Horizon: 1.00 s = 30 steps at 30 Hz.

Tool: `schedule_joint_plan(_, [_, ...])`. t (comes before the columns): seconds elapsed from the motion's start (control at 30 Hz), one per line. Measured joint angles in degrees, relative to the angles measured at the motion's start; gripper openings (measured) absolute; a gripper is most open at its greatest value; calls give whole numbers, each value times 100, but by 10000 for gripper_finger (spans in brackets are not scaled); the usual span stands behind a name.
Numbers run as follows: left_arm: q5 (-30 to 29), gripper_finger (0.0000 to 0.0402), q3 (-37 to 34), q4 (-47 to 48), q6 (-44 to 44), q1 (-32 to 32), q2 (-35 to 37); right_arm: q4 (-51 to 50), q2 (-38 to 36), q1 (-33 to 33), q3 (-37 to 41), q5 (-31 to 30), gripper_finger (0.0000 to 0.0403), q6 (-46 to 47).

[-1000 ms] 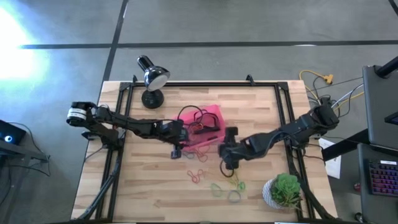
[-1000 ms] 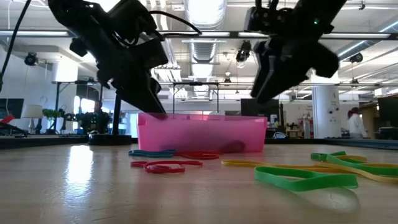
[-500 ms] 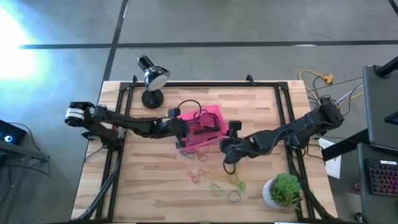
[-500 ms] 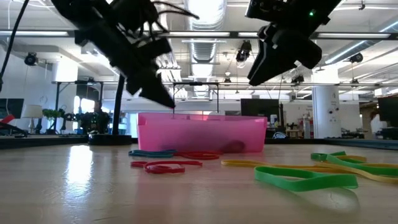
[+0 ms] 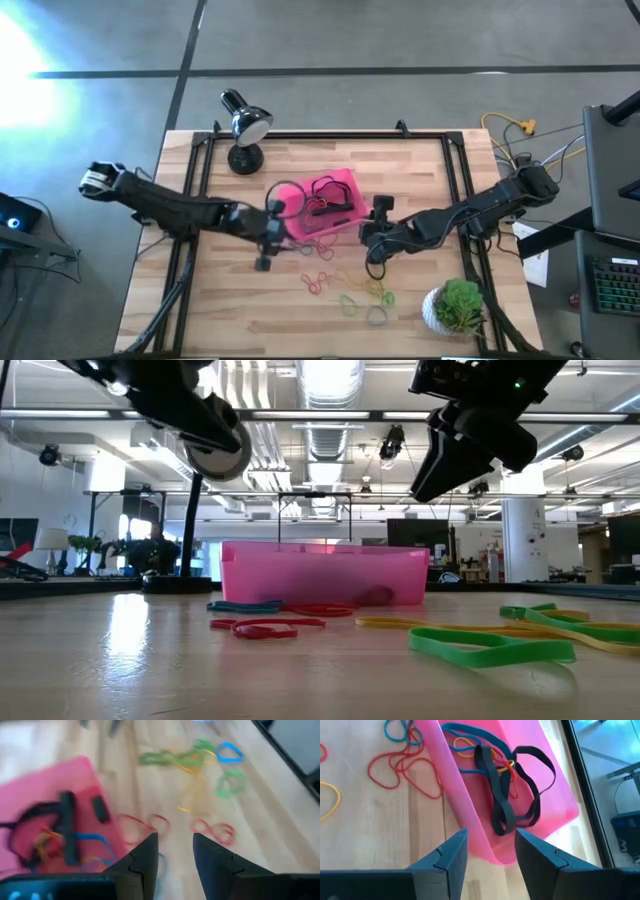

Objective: Pick and place rubber bands into bin
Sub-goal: Put the blue rubber band into the red bin

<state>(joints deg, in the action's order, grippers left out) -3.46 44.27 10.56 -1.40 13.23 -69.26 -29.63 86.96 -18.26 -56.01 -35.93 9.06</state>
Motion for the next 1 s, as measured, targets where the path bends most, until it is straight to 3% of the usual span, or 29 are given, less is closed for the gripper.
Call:
schedule_joint_plan(0.27, [-28,107,-284,-241,-450,185,-910,242,0,0,7,254,146,0])
schedule_joint_plan(0.47, [-573,107,-248,-283,-528,165,-1518,344,0,-77,7,847,146,75])
schedule_joint_plan(0.77, [-1777,107,-249,-255,-111,-16,-1662,369,0,-366,7,900,136,316])
schedule_joint_plan(1.0, [-1624,107,-214,-262,16,-155,-1647,389,0,-573,7,901,138,548])
